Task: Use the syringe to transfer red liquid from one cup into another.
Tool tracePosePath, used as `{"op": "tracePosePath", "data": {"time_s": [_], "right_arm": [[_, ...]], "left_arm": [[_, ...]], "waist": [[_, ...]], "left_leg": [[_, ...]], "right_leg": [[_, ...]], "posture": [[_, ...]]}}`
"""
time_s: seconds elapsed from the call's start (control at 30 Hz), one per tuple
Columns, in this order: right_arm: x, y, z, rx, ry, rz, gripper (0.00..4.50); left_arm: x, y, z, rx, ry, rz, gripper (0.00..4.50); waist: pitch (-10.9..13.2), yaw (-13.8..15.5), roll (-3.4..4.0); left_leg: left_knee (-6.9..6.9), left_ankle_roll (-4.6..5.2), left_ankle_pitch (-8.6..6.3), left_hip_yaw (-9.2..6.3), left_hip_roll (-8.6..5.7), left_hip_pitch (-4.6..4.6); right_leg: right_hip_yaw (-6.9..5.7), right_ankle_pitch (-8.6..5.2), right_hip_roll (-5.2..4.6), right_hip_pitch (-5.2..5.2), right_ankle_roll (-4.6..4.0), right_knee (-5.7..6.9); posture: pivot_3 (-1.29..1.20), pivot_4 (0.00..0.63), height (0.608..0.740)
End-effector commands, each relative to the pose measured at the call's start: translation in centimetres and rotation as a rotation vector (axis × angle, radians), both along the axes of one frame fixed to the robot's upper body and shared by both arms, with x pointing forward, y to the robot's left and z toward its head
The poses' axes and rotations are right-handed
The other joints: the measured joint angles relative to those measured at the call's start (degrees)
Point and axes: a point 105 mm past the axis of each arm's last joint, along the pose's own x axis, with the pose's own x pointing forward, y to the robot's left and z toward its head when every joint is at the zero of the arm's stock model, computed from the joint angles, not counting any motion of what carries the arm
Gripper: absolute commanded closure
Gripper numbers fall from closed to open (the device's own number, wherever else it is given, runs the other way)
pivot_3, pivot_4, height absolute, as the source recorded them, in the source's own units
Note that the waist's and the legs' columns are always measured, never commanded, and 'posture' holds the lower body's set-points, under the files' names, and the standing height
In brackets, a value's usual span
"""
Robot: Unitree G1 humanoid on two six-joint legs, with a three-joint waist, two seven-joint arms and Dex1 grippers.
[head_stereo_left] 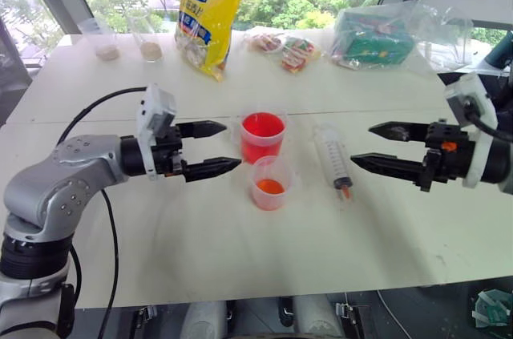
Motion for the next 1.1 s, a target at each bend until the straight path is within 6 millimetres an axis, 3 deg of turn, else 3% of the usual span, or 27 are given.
{"op": "tracePosePath", "data": {"time_s": [0.03, 0.47, 0.7, 0.9, 1.1], "right_arm": [[-0.6, 0.1, 1.1, -0.005, -0.052, -0.007, 0.03], [0.2, -0.7, -0.6, -0.045, -0.013, -0.120, 0.03], [3.7, -1.8, -2.6, -0.101, 0.134, -0.273, 0.03], [6.4, -0.7, -3.7, -0.163, 0.227, -0.322, 0.03], [9.1, 0.1, -6.1, -0.244, 0.309, -0.353, 0.03]], "left_arm": [[-0.2, -0.2, 0.7, -0.001, -0.036, -0.026, 0.00], [0.1, -0.5, 1.0, 0.001, -0.048, -0.055, 0.00], [0.9, -0.8, 0.9, 0.018, -0.054, -0.059, 0.00], [1.3, -0.9, 1.1, 0.016, -0.066, -0.074, 0.00], [1.6, -1.4, 1.1, -0.004, -0.093, -0.071, 0.00]], "waist": [[0.0, 0.0, 0.00], [0.0, 0.1, 0.00], [0.0, -0.3, 0.00], [0.0, -0.3, 0.00], [0.0, -0.1, -0.01]], "left_leg": [[0.00, 0.00, 0.00, 0.00, 0.00, 0.00], [0.01, 0.00, 0.00, 0.00, -0.01, 0.00], [0.04, -0.02, 0.01, 0.06, -0.01, 0.05], [0.01, -0.01, 0.01, 0.04, 0.02, 0.02], [0.02, 0.00, 0.01, 0.05, -0.02, -0.03]], "right_leg": [[0.00, 0.00, 0.00, 0.00, 0.00, 0.00], [0.01, 0.00, 0.00, 0.01, -0.01, 0.00], [0.08, 0.01, 0.01, 0.01, -0.04, 0.02], [0.08, 0.01, 0.06, -0.06, -0.04, 0.07], [0.07, 0.04, 0.02, -0.06, 0.01, 0.02]], "posture": [[0.00, 0.150, 0.740], [0.00, 0.150, 0.740], [0.00, 0.150, 0.740], [0.00, 0.150, 0.740], [0.00, 0.150, 0.740]]}}
